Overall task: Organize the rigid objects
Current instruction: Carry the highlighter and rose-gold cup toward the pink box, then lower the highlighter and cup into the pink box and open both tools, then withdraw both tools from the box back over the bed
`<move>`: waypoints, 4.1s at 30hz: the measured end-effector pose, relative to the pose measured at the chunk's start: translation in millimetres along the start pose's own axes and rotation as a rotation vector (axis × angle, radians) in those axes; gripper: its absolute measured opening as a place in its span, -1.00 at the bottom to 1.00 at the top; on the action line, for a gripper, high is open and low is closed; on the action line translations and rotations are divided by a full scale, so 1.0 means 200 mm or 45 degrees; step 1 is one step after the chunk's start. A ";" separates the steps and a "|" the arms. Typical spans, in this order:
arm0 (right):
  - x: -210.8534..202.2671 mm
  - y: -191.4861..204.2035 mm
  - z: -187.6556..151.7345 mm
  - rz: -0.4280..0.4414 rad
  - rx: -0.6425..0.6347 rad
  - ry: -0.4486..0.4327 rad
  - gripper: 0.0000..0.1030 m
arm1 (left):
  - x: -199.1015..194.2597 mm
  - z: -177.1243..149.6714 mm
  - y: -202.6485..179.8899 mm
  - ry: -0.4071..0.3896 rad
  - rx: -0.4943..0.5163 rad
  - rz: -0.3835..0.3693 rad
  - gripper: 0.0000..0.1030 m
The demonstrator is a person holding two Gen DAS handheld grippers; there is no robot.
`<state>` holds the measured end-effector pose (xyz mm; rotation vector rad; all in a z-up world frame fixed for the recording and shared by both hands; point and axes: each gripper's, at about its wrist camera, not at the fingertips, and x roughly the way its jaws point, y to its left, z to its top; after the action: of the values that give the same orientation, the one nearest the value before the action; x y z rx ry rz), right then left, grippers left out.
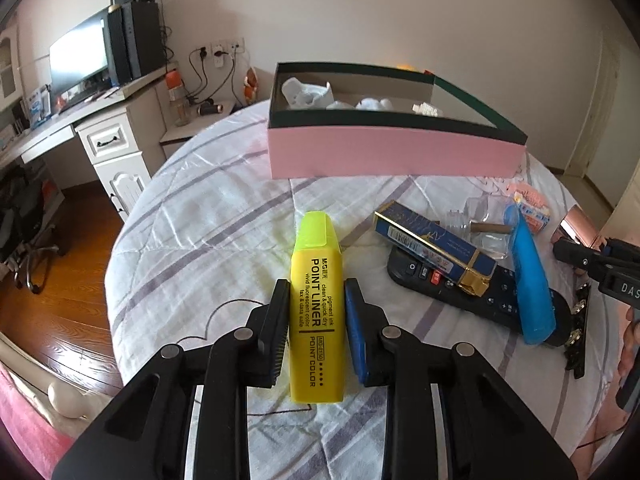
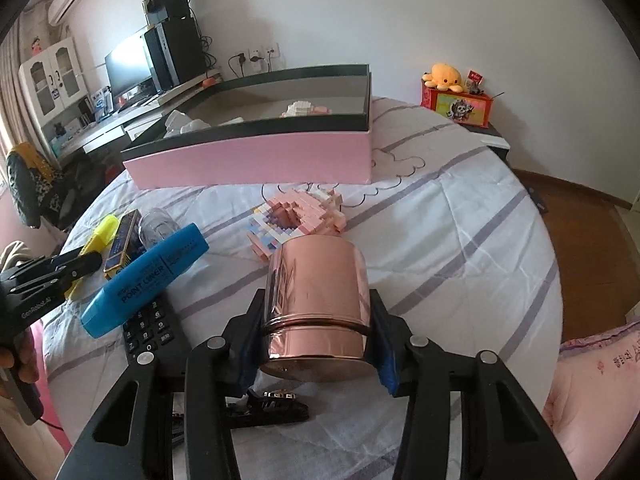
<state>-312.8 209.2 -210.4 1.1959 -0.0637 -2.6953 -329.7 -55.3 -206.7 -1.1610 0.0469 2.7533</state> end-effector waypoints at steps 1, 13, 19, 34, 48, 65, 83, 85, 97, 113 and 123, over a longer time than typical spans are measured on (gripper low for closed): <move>-0.01 0.00 0.00 0.006 0.000 -0.002 -0.08 | -0.01 0.00 0.00 -0.003 0.001 0.001 -0.49; -0.17 0.11 0.20 0.062 -0.087 -0.120 -0.08 | -0.20 0.20 -0.03 -0.146 0.066 -0.038 -0.49; -0.22 0.18 0.39 0.092 -0.148 -0.192 -0.08 | -0.27 0.42 -0.10 -0.245 0.130 -0.045 -0.48; 0.13 0.24 0.96 0.104 -0.220 -0.110 -0.08 | 0.12 0.96 -0.16 -0.155 0.204 -0.161 -0.48; 0.78 0.26 1.15 0.079 -0.194 0.177 -0.08 | 0.65 1.14 -0.10 0.058 0.182 -0.079 -0.48; 0.86 0.23 1.18 0.028 -0.139 0.216 0.47 | 0.73 1.09 -0.10 0.072 0.153 -0.009 0.10; 0.05 0.31 0.91 0.066 -0.156 -0.154 1.00 | -0.08 0.81 -0.06 -0.277 0.096 0.069 0.99; -0.05 0.31 0.86 0.058 -0.152 -0.208 1.00 | -0.18 0.74 -0.07 -0.319 0.098 0.076 0.99; -0.54 0.28 0.37 -0.020 -0.112 -0.401 1.00 | -0.63 0.36 -0.12 -0.431 -0.013 0.083 0.99; -0.77 0.27 0.07 -0.074 -0.063 -0.465 1.00 | -0.92 0.09 -0.21 -0.511 0.070 0.163 1.00; -0.74 0.29 0.03 -0.079 -0.068 -0.426 1.00 | -0.88 0.06 -0.22 -0.466 0.079 0.146 1.00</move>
<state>-210.6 181.2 -91.7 0.7339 -0.0014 -2.9027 -211.3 -33.0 -71.3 -0.6440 0.1588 2.9942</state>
